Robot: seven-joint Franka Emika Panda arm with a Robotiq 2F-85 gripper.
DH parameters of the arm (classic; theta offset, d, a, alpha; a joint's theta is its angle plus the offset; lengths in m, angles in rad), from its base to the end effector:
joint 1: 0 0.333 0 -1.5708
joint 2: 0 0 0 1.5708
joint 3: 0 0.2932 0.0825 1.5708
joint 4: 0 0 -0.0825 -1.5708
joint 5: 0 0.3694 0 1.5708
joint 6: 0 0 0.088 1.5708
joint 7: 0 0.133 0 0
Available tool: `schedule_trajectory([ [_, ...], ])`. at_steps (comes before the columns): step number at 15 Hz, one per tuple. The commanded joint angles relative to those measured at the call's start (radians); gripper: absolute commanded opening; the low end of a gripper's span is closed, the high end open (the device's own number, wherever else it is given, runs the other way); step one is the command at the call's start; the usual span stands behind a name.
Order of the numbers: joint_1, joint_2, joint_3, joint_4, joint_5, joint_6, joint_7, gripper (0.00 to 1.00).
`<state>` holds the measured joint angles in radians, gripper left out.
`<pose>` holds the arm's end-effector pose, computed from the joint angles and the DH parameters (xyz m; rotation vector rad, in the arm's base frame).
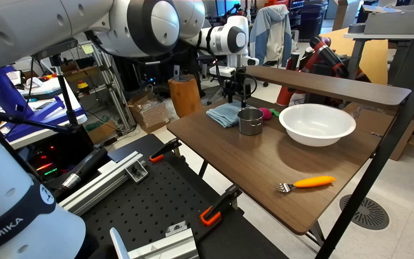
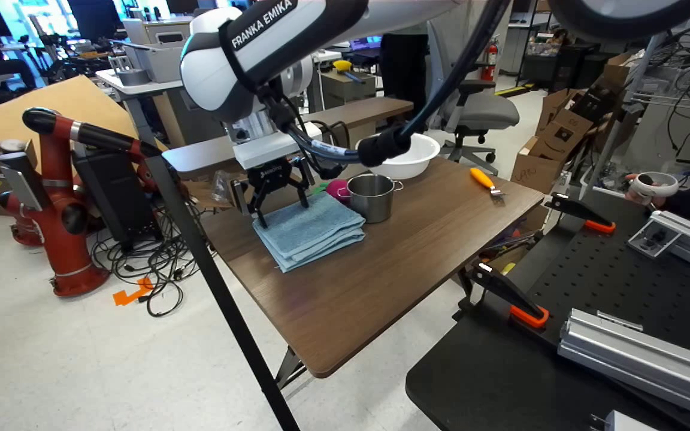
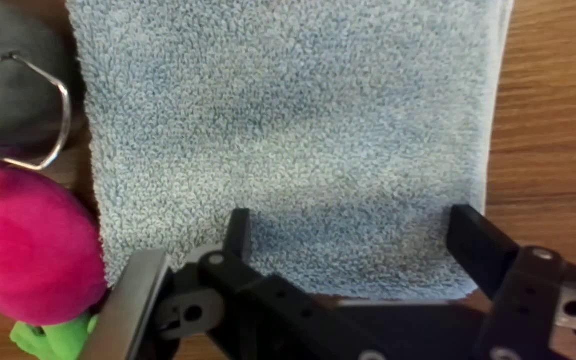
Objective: Move the towel to the middle of the table
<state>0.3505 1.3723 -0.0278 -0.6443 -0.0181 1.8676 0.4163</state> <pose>0.6992 0.2420 0.0807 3.0380 -0.1014 -0.1857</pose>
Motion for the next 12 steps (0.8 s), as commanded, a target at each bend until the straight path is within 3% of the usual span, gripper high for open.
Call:
schedule_trajectory([
  [1,0.000,0.067,-0.004,0.126,-0.013,-0.040,0.027,1.00],
  [5,-0.002,0.090,-0.002,0.166,-0.011,-0.052,0.030,1.00],
  [12,0.011,0.048,-0.008,0.120,-0.007,-0.021,0.031,1.00],
])
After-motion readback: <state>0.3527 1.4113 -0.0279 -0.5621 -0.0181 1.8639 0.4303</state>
